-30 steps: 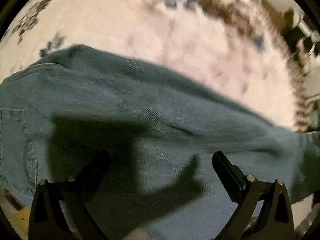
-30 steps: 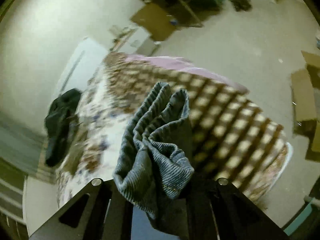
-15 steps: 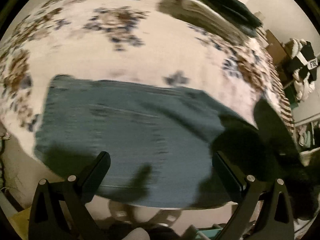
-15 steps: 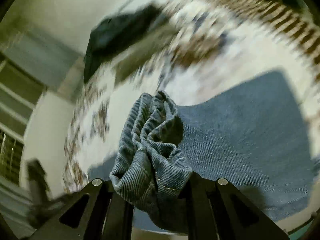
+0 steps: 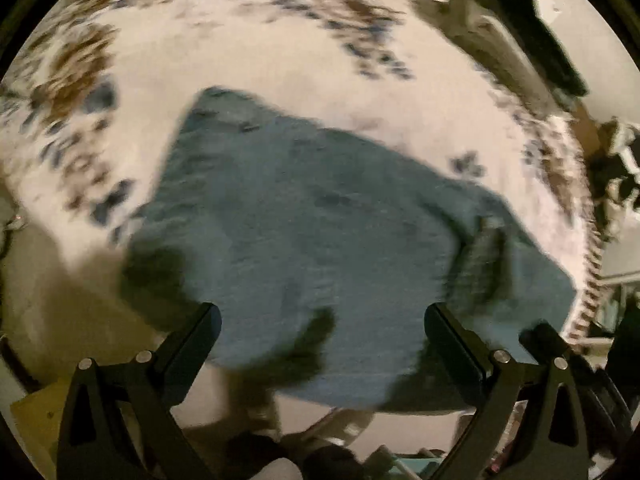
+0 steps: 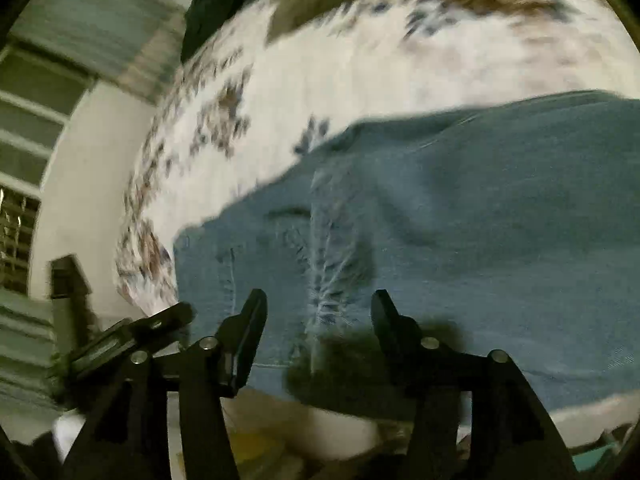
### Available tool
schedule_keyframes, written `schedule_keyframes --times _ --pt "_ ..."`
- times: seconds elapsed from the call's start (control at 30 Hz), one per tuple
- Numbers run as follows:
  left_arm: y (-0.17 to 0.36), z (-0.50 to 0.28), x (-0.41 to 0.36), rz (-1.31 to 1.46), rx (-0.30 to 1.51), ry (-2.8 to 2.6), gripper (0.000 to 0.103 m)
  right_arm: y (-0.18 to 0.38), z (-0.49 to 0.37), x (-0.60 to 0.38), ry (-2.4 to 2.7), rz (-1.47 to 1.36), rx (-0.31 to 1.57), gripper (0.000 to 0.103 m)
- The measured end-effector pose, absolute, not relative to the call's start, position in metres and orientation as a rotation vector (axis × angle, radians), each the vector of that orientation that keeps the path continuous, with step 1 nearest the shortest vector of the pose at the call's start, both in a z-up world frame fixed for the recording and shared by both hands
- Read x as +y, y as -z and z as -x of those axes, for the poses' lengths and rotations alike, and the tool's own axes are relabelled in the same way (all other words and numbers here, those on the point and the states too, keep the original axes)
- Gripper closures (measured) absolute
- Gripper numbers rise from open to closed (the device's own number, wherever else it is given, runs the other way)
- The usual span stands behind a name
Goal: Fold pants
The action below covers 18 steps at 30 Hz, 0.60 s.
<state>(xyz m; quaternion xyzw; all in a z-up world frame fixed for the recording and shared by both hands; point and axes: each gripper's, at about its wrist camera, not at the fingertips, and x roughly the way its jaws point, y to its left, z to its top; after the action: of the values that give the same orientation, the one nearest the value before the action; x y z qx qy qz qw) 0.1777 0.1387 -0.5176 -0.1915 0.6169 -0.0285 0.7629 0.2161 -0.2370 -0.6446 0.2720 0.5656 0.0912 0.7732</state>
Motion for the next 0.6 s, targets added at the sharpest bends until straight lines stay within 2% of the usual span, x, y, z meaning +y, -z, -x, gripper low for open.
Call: schedule_keyframes --times 0.13,0.33,0.37,0.43,0.5,0.6 --pt "0.521 -0.199 0.098 0.426 1.367 0.166 0.000 0.634 -0.196 -0.295 0.022 -0.597 1.251 0.035" --pt "0.560 -0.225 0.018 0.344 1.436 0.295 0.002 0.658 -0.162 -0.382 0.312 -0.668 1.287 0.035" --pt "0.565 -0.226 0.010 0.317 1.440 0.311 0.014 0.661 -0.158 -0.390 0.338 -0.683 1.290 0.035" --pt "0.568 -0.224 -0.001 0.229 1.415 0.298 0.024 0.666 -0.144 -0.402 0.375 -0.706 1.294 0.035" --pt "0.562 -0.214 -0.005 0.212 1.357 0.380 0.094 0.670 -0.138 -0.416 0.404 -0.720 1.311 0.035" --pt "0.550 -0.203 0.003 0.250 1.334 0.389 0.094 0.670 -0.130 -0.430 0.403 -0.721 1.314 0.035"
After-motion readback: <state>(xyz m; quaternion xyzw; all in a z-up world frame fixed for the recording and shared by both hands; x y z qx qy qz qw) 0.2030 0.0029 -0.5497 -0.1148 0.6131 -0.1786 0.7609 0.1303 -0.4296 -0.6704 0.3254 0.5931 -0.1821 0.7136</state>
